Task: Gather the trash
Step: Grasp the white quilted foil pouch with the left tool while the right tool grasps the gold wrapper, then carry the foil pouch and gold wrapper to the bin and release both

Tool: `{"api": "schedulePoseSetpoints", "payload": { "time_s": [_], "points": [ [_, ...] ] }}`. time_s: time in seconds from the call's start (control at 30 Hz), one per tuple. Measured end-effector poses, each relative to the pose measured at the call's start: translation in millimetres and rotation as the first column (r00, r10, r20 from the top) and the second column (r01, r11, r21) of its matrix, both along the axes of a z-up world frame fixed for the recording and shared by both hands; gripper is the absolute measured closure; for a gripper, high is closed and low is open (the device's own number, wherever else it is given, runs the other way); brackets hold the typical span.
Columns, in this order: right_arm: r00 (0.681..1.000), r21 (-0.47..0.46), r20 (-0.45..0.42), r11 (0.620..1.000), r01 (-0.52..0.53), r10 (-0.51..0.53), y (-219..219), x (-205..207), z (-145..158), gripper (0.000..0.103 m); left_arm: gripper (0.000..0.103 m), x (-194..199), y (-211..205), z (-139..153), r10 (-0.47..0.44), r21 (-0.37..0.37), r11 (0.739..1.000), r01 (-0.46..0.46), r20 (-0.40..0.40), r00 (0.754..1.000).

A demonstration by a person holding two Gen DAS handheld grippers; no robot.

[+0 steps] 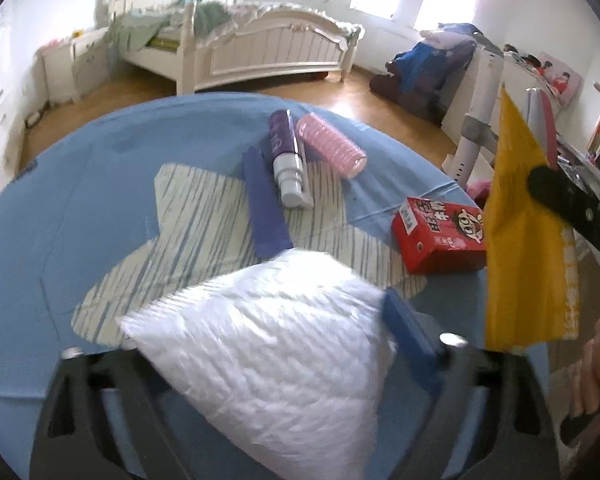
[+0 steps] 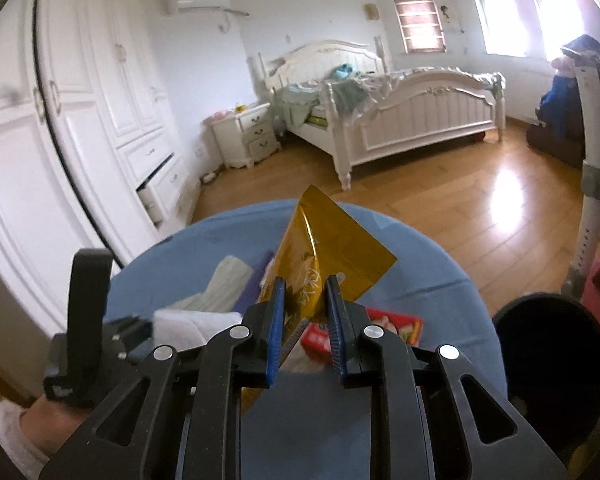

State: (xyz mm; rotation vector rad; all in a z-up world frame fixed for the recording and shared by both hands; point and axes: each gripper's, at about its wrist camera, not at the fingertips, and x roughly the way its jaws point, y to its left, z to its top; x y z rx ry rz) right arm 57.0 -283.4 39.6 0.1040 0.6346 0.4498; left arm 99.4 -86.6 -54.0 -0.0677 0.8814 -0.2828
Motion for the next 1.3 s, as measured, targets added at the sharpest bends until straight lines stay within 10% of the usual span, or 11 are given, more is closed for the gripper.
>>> {"api": "schedulePoseSetpoints", "payload": {
  "time_s": [0.23,0.77,1.1,1.3],
  "points": [
    [0.999,0.039,-0.003,0.999,0.033,-0.033,-22.0,-20.6,-11.0,0.082,0.072,-10.2,3.1,12.6,-0.04,-0.061,0.997,0.042,0.037,0.999],
    [0.919,-0.013,0.2,0.937,0.349,-0.339,-144.9,-58.6,2.4,0.082,0.072,-11.4,-90.8,99.1,-0.218,-0.153,0.953,0.26,0.245,0.945],
    [0.865,-0.124,0.218,0.867,0.483,-0.451,-206.8,-59.4,-15.0,0.082,0.072,9.6,-212.2,93.5,-0.438,-0.202,0.849,0.488,0.248,0.864],
    [0.863,-0.156,0.197,0.854,0.496,-0.466,-228.7,-43.5,-31.3,0.082,0.072,24.7,-247.7,78.0,-0.472,-0.216,0.832,0.51,0.205,0.857]
  ]
}}
